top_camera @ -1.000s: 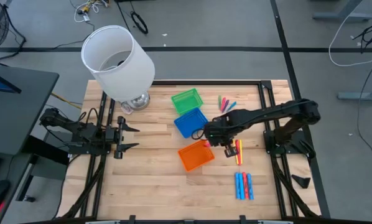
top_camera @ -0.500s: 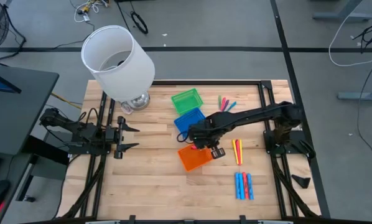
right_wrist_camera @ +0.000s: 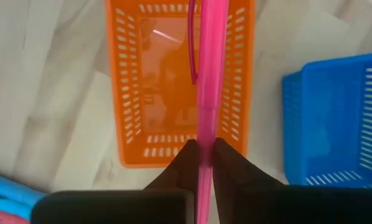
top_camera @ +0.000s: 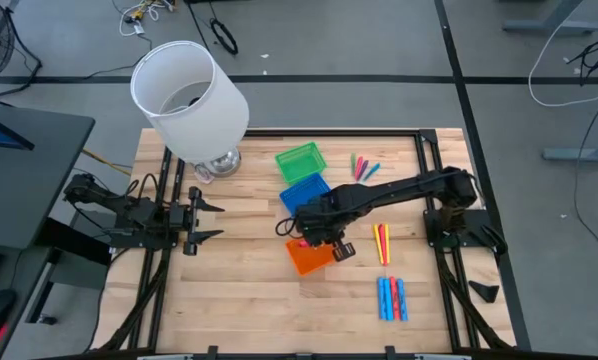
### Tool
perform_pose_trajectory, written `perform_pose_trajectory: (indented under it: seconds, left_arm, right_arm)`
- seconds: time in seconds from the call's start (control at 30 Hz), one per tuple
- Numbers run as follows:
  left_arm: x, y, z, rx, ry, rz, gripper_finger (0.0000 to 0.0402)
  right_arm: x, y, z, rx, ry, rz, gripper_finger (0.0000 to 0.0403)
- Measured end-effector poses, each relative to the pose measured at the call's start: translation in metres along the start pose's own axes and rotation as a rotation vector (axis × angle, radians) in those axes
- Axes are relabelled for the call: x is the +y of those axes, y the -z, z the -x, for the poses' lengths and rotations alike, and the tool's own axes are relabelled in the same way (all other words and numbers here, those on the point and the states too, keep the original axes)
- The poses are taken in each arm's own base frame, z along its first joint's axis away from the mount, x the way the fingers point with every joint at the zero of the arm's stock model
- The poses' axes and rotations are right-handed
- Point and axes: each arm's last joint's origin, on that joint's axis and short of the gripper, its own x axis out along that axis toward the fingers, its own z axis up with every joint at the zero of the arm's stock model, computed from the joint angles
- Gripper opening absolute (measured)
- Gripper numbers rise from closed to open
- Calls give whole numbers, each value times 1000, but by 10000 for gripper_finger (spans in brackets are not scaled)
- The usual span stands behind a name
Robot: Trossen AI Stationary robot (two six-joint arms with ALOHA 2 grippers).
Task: Pick & Place Markers
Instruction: Put the left pink pen into the blue bin
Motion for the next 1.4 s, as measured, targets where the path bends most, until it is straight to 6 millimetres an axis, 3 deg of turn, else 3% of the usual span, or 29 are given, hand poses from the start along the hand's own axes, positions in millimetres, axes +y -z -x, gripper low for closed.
perform_pose_trajectory:
  seconds: [0.4,0.83,1.13,1.4]
  left_arm:
    - [0,0,0,0,0,0,273]
    - [0,0,0,0,0,0,273]
    - [0,0,0,0,0,0,273]
    - [0,0,0,0,0,0,273]
  right_arm:
    - [-44,13,1,-32,47,62,23]
    - [-90,33,4,40,233,140,23]
    - [-108,38,5,43,298,218,23]
    - [-121,37,-14,61,304,213,23]
